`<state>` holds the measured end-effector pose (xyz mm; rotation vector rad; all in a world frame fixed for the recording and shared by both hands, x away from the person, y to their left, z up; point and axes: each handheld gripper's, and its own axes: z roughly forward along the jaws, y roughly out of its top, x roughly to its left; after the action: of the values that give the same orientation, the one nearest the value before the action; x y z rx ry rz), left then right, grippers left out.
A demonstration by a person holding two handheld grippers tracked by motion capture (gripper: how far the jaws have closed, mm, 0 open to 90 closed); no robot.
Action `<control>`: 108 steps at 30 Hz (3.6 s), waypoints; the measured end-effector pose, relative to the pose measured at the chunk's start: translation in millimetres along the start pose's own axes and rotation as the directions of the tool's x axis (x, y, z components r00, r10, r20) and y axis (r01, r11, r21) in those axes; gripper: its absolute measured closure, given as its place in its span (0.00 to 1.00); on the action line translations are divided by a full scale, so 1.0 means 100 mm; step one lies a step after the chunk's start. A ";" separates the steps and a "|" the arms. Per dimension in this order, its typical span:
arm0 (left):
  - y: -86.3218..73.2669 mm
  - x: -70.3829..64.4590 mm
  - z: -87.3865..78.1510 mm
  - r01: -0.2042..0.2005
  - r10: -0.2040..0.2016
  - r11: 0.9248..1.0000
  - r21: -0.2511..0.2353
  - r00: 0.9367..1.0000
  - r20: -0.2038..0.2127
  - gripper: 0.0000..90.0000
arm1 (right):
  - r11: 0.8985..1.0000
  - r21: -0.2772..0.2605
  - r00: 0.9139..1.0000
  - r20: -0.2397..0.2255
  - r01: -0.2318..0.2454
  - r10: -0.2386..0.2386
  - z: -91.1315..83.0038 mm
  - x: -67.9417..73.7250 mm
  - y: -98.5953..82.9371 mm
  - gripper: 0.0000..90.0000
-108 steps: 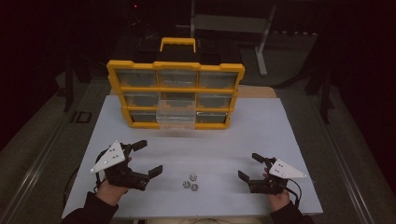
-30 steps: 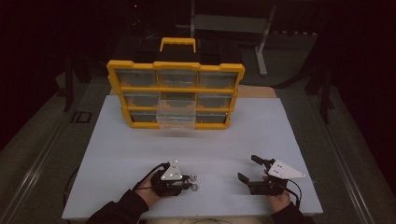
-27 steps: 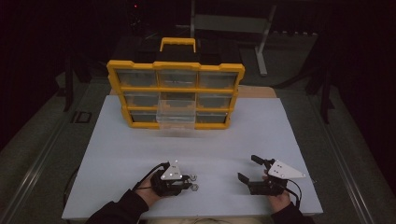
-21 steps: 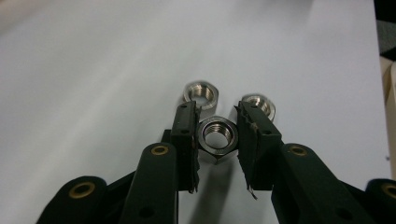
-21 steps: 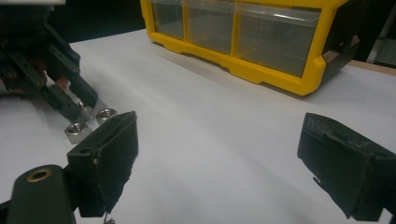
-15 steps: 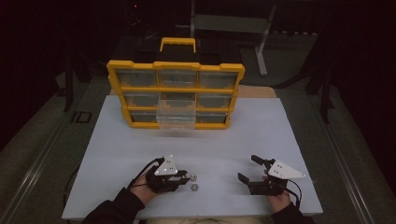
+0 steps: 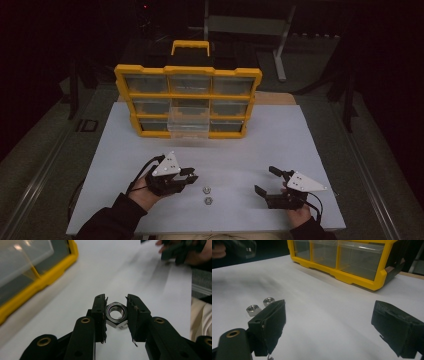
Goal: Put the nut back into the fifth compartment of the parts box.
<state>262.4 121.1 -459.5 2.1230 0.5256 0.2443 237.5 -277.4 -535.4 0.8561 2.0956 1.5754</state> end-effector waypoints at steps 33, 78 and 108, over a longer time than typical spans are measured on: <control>0.91 0.49 -0.54 0.001 -0.021 0.989 -0.148 0.991 -0.135 0.76 | 1.000 0.001 1.000 0.001 -0.002 0.002 0.01 -0.01 -0.01 0.14; 1.00 0.93 -0.01 0.250 -0.248 0.968 -0.027 0.927 -0.280 0.76 | 1.000 0.007 1.000 -0.006 -0.005 0.005 0.01 -0.01 -0.01 0.14; 1.22 1.00 -0.17 0.280 -0.269 0.960 0.010 0.929 -0.253 0.25 | 1.000 0.011 1.000 -0.006 -0.008 0.008 0.00 -0.01 -0.02 0.14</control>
<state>379.1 118.3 -352.3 2.0434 0.9769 0.3446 238.1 -278.8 -537.2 0.8664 2.1093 1.5736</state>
